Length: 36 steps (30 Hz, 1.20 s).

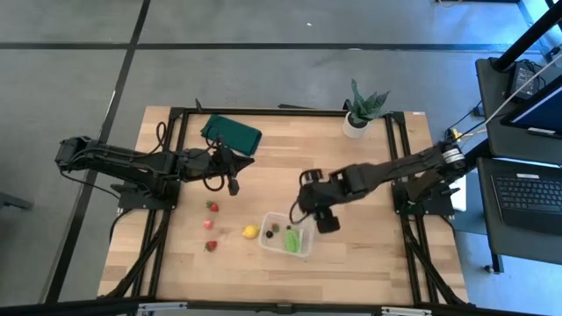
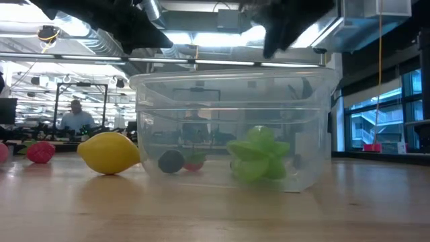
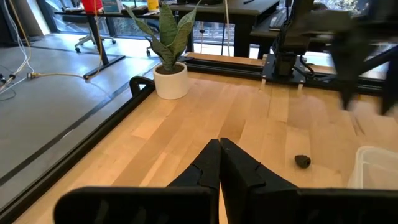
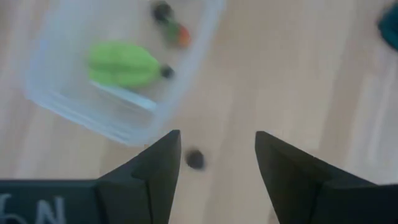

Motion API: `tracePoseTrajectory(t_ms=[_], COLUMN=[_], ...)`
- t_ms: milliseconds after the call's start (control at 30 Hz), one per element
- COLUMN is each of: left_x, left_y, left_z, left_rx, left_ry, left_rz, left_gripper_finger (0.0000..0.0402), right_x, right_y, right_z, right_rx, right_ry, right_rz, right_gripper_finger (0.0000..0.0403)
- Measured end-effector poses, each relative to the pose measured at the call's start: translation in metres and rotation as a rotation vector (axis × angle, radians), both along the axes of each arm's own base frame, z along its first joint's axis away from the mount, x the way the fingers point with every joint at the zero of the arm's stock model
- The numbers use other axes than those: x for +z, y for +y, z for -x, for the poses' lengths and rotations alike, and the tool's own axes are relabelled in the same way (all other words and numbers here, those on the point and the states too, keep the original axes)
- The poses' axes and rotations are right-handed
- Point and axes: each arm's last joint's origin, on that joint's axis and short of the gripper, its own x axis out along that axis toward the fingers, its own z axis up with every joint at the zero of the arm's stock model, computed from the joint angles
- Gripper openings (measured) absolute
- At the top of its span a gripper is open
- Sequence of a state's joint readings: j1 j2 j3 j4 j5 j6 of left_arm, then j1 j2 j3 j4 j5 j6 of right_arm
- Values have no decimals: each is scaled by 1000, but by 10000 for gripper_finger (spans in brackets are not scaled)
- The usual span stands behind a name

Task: Pick and placing Produce into tupperware
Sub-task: Put the blackberry into the transparent bin

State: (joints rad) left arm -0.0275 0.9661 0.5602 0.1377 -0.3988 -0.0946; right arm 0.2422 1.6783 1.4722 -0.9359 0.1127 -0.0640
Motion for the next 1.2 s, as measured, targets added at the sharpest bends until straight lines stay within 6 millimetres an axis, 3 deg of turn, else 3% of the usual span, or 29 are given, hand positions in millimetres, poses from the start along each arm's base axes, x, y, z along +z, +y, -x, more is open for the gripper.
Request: tracePoseTrajectory(t_ms=[233,667,1200], left_x=[-1,-2,-2], left_y=[0,0,0], left_z=[0,1,1], left_rx=[1,2,2], left_ry=[13,18,18], left_rz=[4,6,7], left_gripper_finger=[16,42,58], right_x=[-22,-95,-120], right_y=[-32,-34,-34], right_z=[23,49,56], right_rx=[-41,-30,-39], right_ry=[-13,-71,-154], right_rz=[19,-83,-114], right_gripper_finger=[209,209,209])
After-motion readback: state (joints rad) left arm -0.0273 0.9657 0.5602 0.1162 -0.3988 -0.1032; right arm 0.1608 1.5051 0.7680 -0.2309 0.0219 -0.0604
